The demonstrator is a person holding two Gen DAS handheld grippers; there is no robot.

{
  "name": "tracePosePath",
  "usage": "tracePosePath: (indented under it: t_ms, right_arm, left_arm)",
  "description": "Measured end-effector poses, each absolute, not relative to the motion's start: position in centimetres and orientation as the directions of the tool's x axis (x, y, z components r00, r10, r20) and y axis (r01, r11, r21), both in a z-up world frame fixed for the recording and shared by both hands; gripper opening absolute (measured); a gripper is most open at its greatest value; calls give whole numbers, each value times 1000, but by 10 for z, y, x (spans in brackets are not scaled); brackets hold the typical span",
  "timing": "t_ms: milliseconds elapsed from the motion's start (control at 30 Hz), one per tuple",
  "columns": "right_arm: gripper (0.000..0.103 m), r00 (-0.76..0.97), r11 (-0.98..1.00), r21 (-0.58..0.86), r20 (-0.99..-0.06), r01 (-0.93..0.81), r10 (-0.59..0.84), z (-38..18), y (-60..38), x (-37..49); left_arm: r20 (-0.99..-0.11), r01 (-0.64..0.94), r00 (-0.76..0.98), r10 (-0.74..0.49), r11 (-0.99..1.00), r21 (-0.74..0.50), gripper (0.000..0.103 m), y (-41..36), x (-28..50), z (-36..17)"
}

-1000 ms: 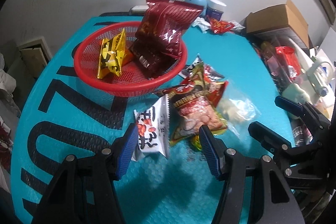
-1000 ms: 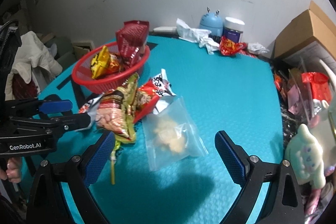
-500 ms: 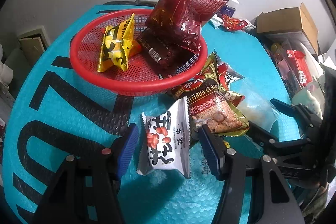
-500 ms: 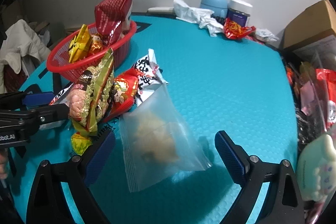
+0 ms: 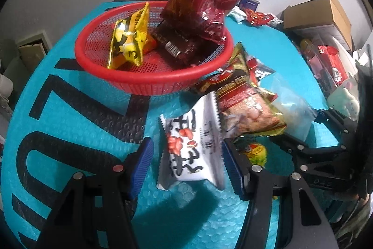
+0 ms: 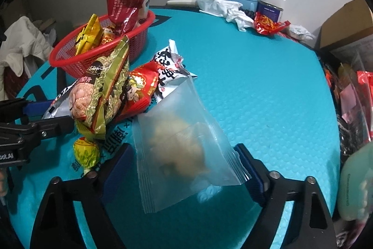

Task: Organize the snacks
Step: 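Grasp the white peanut packet with the left gripper while right grasps the clear snack bag, then lift and carry both packets over the red basket with both grippers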

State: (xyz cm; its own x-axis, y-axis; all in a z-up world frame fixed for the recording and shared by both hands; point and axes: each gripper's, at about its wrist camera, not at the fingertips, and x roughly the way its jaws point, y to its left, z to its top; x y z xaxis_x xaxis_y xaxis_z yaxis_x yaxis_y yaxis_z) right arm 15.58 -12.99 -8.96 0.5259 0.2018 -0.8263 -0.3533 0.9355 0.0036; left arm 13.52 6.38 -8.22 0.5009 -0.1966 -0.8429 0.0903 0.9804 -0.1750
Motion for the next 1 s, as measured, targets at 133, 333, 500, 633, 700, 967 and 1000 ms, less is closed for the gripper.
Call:
tracePosePath:
  t_ms: [133, 333, 500, 633, 700, 967, 1000]
  right_arm:
    - [75, 535, 935, -7, -822, -355, 197, -89, -129, 153]
    - [55, 538, 944, 24, -817, -329, 208, -86, -134, 150]
    - [48, 529, 947, 59, -817, -317, 228, -84, -136, 143]
    - [47, 519, 946, 74, -821, -317, 238, -83, -137, 134]
    - [47, 518, 946, 79, -821, -314, 240, -81, -137, 128]
    - [47, 523, 943, 92, -813, -321, 257, -72, -136, 97]
    - [47, 524, 942, 96, -811, -322, 262, -71, -136, 92]
  left_arm:
    - [-834, 106, 518, -188, 982, -155, 51, 63, 135, -84]
    - [-826, 121, 539, -164, 986, -117, 33, 57, 135, -81]
    - [-826, 143, 535, -178, 983, -119, 30, 53, 128, -77]
    - [-831, 145, 516, -209, 977, -156, 30, 53, 120, -76]
    - [-830, 144, 512, -221, 975, -171, 30, 53, 113, -75]
    - [-817, 161, 528, -230, 972, -169, 30, 40, 84, -64]
    - [-816, 165, 530, -232, 972, -170, 30, 41, 80, -63]
